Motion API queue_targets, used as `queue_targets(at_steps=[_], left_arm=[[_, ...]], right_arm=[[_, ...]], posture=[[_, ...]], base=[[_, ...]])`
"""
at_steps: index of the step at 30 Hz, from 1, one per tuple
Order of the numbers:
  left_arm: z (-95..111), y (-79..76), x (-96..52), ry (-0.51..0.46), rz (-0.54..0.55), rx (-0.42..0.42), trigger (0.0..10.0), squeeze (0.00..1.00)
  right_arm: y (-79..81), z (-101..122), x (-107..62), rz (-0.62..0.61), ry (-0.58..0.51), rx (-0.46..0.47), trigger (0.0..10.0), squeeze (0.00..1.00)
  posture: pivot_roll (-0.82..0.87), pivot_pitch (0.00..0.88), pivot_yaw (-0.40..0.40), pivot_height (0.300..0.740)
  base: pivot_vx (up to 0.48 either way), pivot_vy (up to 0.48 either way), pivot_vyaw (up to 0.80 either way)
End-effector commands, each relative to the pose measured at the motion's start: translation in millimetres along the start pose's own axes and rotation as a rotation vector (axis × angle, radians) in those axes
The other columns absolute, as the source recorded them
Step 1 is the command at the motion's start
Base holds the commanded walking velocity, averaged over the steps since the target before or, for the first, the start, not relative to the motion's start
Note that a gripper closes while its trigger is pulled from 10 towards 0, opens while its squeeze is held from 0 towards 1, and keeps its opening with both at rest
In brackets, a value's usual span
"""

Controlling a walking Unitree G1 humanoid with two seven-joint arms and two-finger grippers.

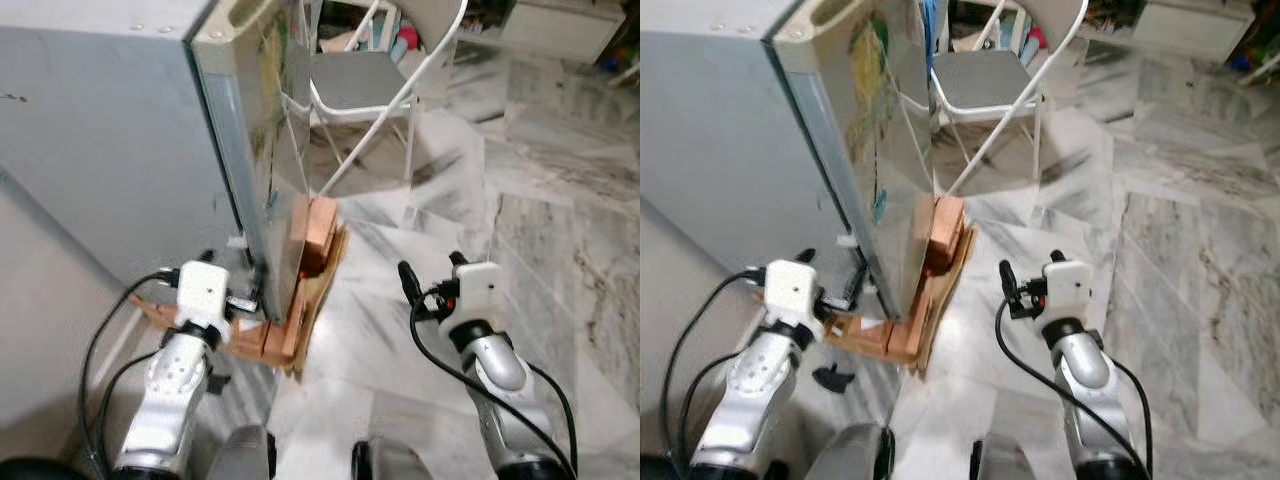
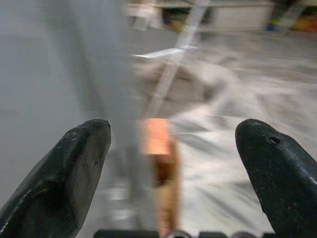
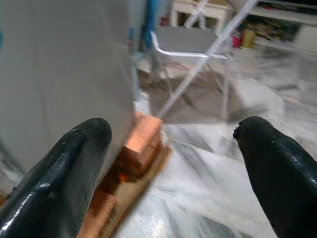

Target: Restocking fridge

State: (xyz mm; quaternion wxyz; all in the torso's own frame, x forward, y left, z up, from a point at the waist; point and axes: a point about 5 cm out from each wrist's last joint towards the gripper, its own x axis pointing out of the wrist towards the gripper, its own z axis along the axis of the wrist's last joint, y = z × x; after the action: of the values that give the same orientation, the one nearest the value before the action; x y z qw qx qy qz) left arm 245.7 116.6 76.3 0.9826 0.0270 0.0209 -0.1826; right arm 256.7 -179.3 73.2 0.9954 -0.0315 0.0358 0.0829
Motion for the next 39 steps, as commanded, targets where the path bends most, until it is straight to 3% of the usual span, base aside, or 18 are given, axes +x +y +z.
queue_targets(at_steps=[1,6,16,22,31,35,39], left_arm=[[-1.4,5.6,-1.0,0.013,0.008,0.006,10.0,0.00],[1.4,10.3,2.6,0.004,0.017,0.009,10.0,0.00],[6.1,41.8,13.3,-0.002,0.237,0.025,10.0,0.00],[6.8,48.1,21.6,-0.007,0.275,0.006,10.0,0.00],[16.5,53.2,53.4,-0.036,0.254,0.012,10.0,0.00],[23.2,63.0,69.4,-0.037,0.258,0.045,10.0,0.00],[28.0,75.1,73.5,-0.041,0.315,0.084,10.0,0.00]], right_arm=[[-2.1,-3.0,-2.5,-0.013,0.009,0.000,10.0,0.00],[-2.1,-3.2,-2.4,-0.013,0.007,0.000,10.0,0.00],[-1.2,-4.3,-2.8,-0.006,0.011,-0.002,10.0,0.00],[-0.8,-3.8,-3.0,-0.001,0.010,-0.006,10.0,0.00],[-1.6,-1.7,-6.2,-0.002,0.006,-0.019,10.0,0.00],[-1.2,-1.3,-8.2,-0.001,0.006,-0.024,10.0,0.00],[-0.7,-1.0,-9.6,-0.004,0.005,-0.023,10.0,0.00]], posture=[[0.08,0.141,-0.030,0.740],[0.07,0.141,-0.031,0.740],[0.07,0.139,-0.035,0.740],[0.06,0.144,-0.037,0.740],[0.05,0.159,-0.047,0.740],[0.04,0.164,-0.045,0.740],[0.04,0.166,-0.043,0.740]], base=[[0.000,0.000,-0.80],[0.000,0.000,-0.74],[0.000,0.000,-0.04],[0.000,0.000,0.00],[0.000,0.000,0.00],[0.000,0.000,0.00],[0.000,0.000,0.00]])
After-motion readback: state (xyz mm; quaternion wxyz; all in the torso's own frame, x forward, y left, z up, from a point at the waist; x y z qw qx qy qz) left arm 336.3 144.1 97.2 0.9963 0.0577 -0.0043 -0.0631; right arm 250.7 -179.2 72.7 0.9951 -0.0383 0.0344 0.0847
